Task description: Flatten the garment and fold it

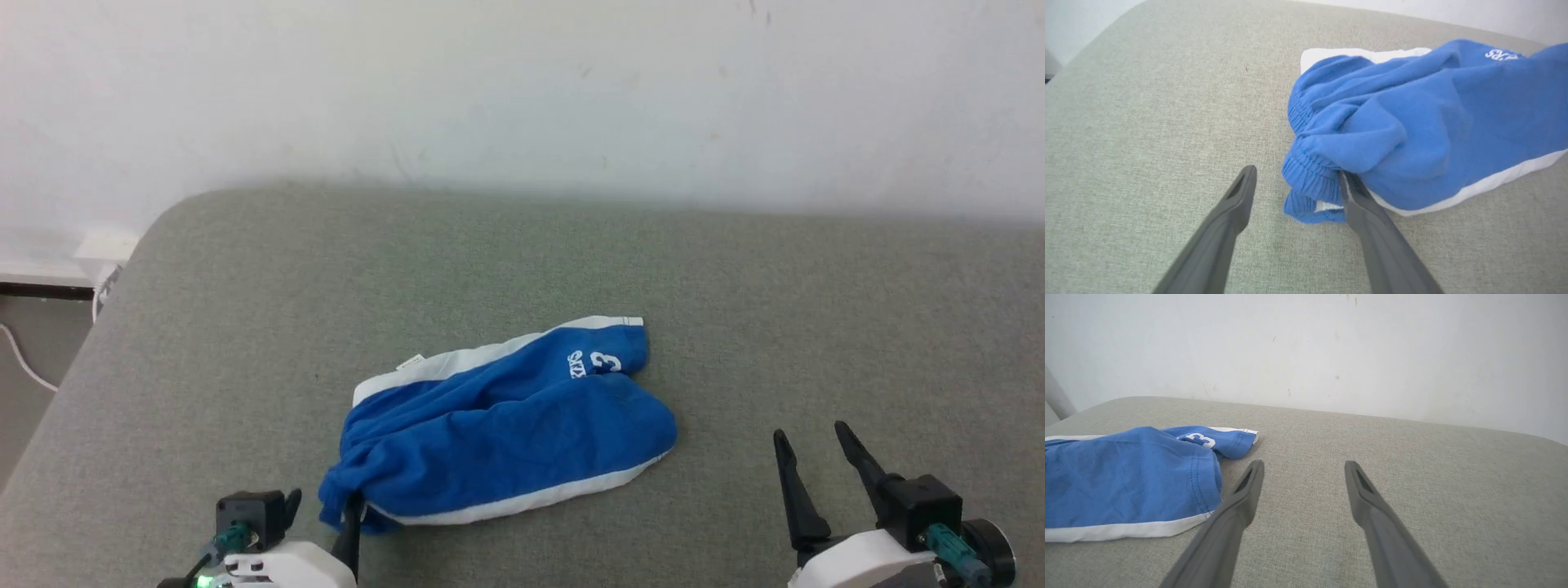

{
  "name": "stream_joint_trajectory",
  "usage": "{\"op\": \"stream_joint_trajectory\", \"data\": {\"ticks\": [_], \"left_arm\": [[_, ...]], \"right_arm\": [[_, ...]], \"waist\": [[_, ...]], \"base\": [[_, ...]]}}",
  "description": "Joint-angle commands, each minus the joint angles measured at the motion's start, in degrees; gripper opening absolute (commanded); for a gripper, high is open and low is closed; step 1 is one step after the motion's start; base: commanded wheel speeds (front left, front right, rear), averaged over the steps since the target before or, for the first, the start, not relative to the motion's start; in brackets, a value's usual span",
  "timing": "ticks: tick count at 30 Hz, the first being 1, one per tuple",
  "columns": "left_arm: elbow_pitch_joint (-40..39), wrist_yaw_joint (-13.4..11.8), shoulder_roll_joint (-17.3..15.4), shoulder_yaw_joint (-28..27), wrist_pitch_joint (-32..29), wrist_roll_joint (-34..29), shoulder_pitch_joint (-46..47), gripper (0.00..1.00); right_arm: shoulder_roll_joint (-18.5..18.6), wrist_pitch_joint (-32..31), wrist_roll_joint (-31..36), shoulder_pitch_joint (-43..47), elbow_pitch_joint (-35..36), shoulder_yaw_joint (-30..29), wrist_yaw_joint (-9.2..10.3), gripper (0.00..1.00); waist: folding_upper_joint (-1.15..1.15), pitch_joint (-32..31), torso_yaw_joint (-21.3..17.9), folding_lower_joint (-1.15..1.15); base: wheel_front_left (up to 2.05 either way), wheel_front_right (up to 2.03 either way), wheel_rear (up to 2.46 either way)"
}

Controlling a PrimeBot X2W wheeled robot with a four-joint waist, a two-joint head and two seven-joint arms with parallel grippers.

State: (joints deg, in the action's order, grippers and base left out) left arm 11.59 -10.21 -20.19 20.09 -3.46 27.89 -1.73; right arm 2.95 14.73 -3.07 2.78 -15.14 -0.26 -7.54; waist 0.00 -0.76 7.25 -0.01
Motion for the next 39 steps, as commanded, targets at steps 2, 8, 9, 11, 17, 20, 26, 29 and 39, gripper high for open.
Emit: {"op": "stream_joint_trajectory", "data": {"ticks": [2, 8, 9, 11, 17, 20, 26, 29, 39], "left_arm": [[0.1, -0.67, 1.17, -1.73, 5.78, -0.33, 1.19, 1.0], [-0.63, 1.01, 1.97, -2.83, 17.28, -2.61, 0.5, 1.0], [-1.04, 1.07, 2.23, -3.16, 17.89, -3.36, 0.34, 1.0], [-2.71, 1.64, 2.76, -3.61, 18.35, -5.48, -0.11, 1.0], [-10.02, 3.51, 5.31, -5.48, 18.43, -12.91, -2.85, 1.0], [-11.57, 4.96, 7.11, -5.48, 18.44, -15.92, -3.76, 1.0], [-11.2, 7.5, 10.28, -5.29, 18.44, -19.09, -2.88, 1.0], [-10.96, 8.53, 11.7, -5.63, 18.45, -19.97, -1.86, 1.0], [-9.36, 10.85, 14.67, -7.58, 18.45, -21.52, 0.51, 1.0]], "right_arm": [[-0.07, 0.27, 0.16, 0.68, -0.19, -0.02, 0.05, 1.0], [-0.07, -1.13, -0.9, 1.04, 0.44, 0.35, 0.05, 1.0], [-0.07, -1.99, -1.21, 0.97, 0.75, 0.67, 0.05, 1.0], [-0.07, -4.24, -2.24, 0.73, 1.49, 1.93, 0.05, 1.0], [2.67, -15.18, -6.05, -1.76, 1.56, 7.1, 0.05, 1.0], [4.55, -23.4, -8.36, -4.82, -0.36, 8.53, 0.05, 1.0], [6.0, -36.65, -11.63, -11.18, -6.32, 8.83, 0.05, 1.0], [6.76, -39.74, -11.59, -14.11, -8.66, 8.7, 0.05, 1.0], [8.74, -45.86, -12.28, -19.26, -15.68, 14.05, 0.05, 1.0]], "waist": [[0.0, -1.95, 1.03, 0.01], [0.0, -4.46, 2.41, 0.01], [0.0, -4.73, 2.76, 0.01], [0.0, -5.17, 3.57, 0.01], [0.0, -4.8, 5.73, 0.01], [0.0, -3.8, 7.42, 0.01], [0.0, -0.99, 11.45, 0.01], [0.0, 0.71, 13.31, 0.01], [0.0, 5.37, 16.75, 0.01]], "base": [[0.0, 0.0, 0.0], [0.0, 0.0, 0.0], [0.0, 0.0, 0.0], [0.0, 0.0, 0.0], [0.0, 0.0, 0.0], [0.0, 0.0, 0.0], [0.0, 0.0, 0.0], [0.0, 0.0, 0.0], [0.0, 0.0, 0.0]]}}
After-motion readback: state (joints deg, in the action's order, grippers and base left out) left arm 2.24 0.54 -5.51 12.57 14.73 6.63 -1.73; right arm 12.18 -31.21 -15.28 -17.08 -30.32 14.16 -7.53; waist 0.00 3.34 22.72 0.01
